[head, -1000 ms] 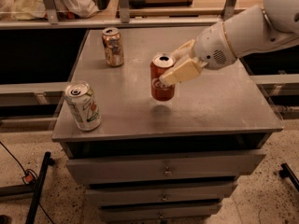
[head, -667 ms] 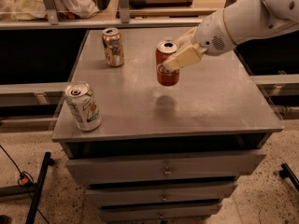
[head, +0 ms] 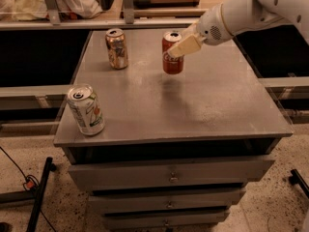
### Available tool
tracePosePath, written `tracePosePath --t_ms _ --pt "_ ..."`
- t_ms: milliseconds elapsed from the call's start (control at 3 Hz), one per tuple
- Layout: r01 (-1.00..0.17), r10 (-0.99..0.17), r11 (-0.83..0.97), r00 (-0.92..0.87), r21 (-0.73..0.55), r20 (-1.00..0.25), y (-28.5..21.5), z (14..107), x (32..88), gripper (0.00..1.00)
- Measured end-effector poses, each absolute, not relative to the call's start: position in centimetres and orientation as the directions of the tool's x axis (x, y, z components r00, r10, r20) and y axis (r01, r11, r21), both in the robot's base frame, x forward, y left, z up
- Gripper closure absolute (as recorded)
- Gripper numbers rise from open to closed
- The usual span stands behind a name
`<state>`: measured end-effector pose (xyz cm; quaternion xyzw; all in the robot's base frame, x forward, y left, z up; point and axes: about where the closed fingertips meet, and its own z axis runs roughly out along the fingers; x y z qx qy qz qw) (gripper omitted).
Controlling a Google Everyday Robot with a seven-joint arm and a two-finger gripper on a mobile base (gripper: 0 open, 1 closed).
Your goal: Move coke can near orange can
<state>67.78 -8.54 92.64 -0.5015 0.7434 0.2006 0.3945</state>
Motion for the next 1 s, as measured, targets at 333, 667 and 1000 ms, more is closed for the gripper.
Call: tracePosePath --t_ms 333,667,1000 --pt "-0.91 -0.538 0.413 -0.213 -0.035 -0.815 -6.7 90.8 70.5 1.0" --pt "-0.918 -0.533 0.396 -0.242 0.013 -0.811 -4.6 89.4 72.3 1.0" --pt "-0.929 -0.548 0.368 -0.256 0.045 -0.796 -2.2 89.2 73.0 1.0"
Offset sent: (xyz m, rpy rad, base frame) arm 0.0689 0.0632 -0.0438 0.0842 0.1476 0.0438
